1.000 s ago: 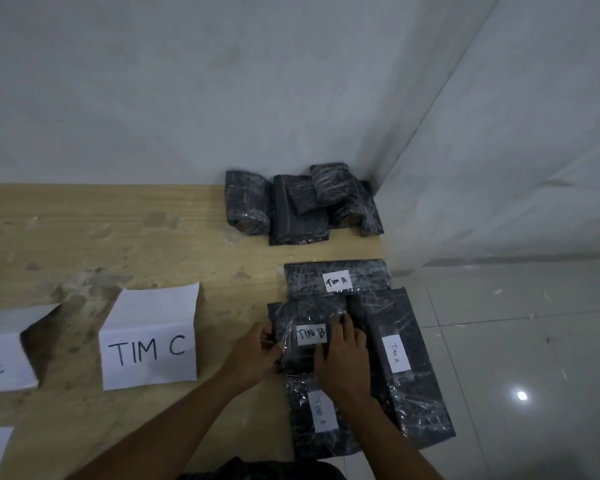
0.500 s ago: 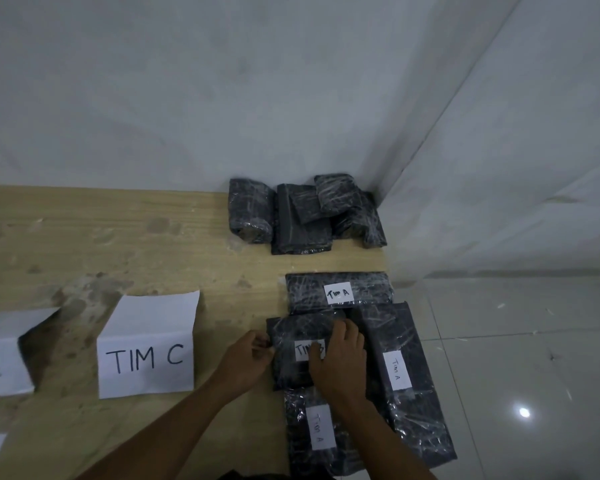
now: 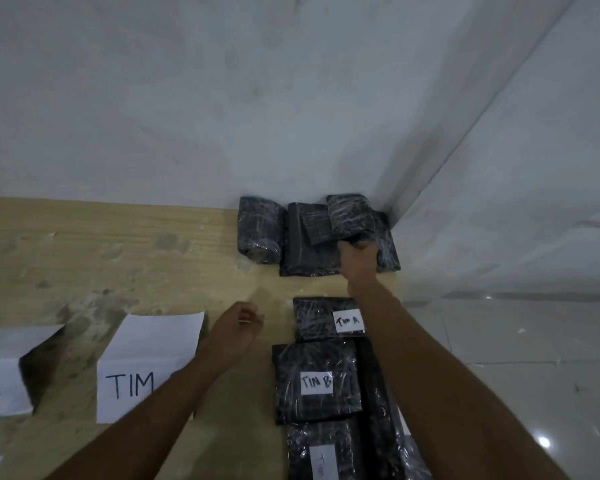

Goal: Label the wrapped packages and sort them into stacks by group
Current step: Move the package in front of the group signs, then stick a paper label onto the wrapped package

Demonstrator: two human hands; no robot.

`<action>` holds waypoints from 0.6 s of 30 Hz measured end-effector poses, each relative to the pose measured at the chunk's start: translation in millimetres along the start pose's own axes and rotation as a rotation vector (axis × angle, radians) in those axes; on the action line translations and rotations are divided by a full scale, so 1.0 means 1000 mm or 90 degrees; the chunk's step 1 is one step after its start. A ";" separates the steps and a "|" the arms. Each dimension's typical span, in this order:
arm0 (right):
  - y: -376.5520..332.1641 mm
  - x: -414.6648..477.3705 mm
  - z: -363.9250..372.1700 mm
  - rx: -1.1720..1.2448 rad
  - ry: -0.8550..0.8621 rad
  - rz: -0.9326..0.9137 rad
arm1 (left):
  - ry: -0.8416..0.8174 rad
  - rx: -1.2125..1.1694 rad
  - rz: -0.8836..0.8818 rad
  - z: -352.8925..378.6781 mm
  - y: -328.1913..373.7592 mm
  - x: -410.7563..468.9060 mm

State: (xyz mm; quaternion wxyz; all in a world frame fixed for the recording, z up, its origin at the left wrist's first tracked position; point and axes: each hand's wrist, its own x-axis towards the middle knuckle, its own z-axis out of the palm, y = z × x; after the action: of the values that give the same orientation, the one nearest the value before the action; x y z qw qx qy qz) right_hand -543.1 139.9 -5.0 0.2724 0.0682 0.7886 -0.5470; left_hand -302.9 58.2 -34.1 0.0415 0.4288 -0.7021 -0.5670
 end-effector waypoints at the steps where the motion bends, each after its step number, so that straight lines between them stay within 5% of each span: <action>1: -0.008 0.014 0.001 0.045 0.014 0.033 | 0.011 -0.011 0.006 -0.002 0.007 0.004; 5: -0.025 0.048 0.001 0.142 0.036 0.147 | 0.009 -0.048 -0.012 -0.011 0.021 0.017; 12: -0.028 0.063 -0.003 0.192 0.011 0.179 | 0.013 -0.049 0.003 -0.022 0.027 0.015; 18: -0.025 0.028 -0.003 0.152 0.060 0.012 | 0.013 -0.054 -0.001 -0.031 0.023 0.006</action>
State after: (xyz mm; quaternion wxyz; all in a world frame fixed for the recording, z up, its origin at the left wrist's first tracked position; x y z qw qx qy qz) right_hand -578.2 127.7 2.0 0.2296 0.1332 0.7292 -0.6307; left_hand -302.9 30.4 -6.7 0.0668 0.4331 -0.6764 -0.5920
